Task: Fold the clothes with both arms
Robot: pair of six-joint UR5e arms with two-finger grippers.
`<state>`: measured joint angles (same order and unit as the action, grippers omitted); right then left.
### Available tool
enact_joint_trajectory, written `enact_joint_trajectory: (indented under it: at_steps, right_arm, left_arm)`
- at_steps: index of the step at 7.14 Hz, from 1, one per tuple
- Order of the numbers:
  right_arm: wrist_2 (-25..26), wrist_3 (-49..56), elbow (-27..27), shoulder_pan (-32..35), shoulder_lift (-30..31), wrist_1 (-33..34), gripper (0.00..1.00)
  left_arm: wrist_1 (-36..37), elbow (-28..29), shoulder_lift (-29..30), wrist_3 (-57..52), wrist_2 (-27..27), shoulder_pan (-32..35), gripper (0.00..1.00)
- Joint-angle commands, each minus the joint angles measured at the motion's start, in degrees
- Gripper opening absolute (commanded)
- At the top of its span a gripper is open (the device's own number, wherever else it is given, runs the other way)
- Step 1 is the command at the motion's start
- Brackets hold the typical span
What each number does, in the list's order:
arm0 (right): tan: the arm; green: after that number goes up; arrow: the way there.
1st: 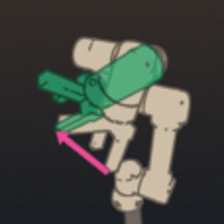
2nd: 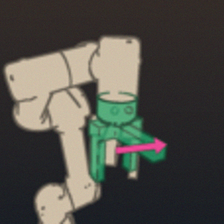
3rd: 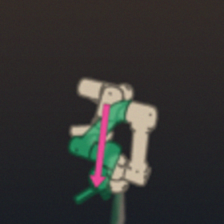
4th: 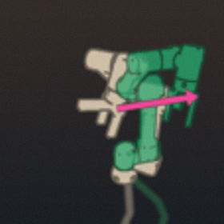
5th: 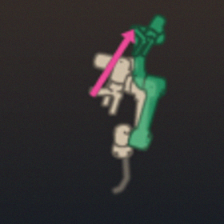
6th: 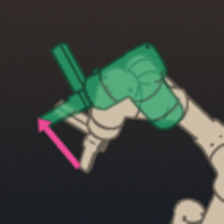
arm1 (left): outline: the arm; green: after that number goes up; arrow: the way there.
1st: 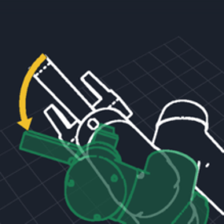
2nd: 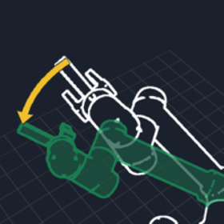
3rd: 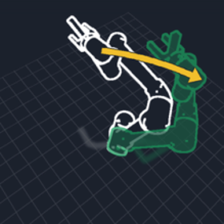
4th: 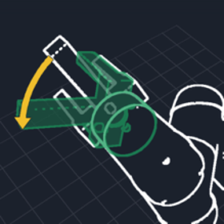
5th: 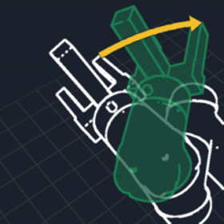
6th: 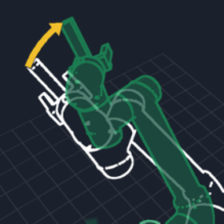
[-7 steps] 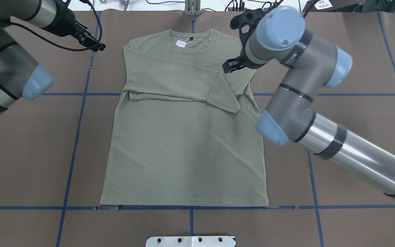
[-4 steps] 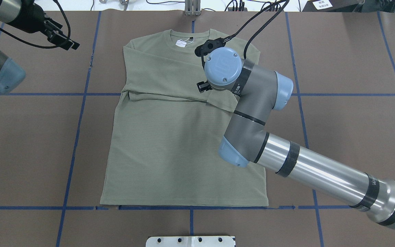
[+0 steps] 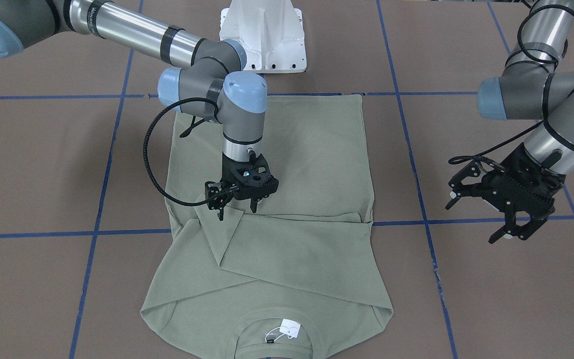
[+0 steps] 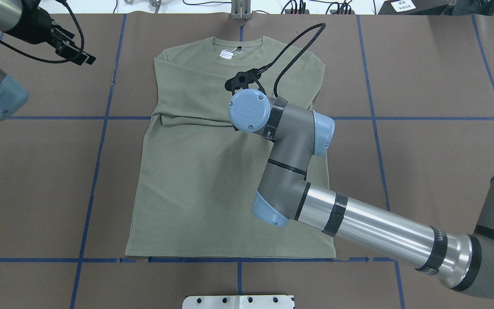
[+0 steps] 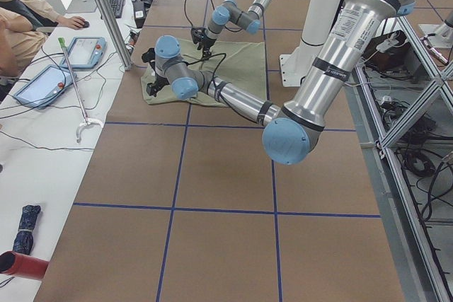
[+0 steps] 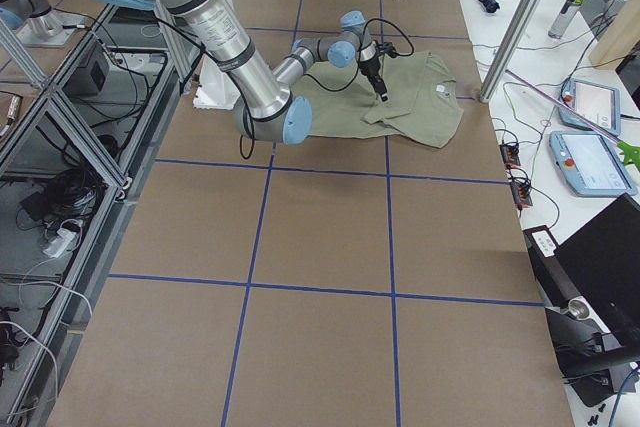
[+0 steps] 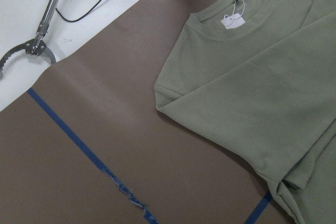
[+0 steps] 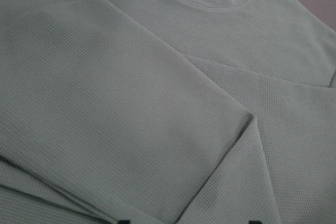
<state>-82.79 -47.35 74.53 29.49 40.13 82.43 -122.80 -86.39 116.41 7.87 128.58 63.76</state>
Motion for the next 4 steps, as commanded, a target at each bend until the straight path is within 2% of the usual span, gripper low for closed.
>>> enact_joint_trajectory:
  at_steps: [1,4]
  right_arm:
    - [2.0,0.2,-0.9,-0.9,-0.1,-0.2,0.65]
    - [3.4,-0.3,-2.0,-1.7,-0.1,-0.2,0.64]
  left_arm:
    - [0.0,0.0,0.0,0.0,0.0,-0.1,1.0]
    - [-0.1,0.0,0.0,0.0,0.0,-0.1,1.0]
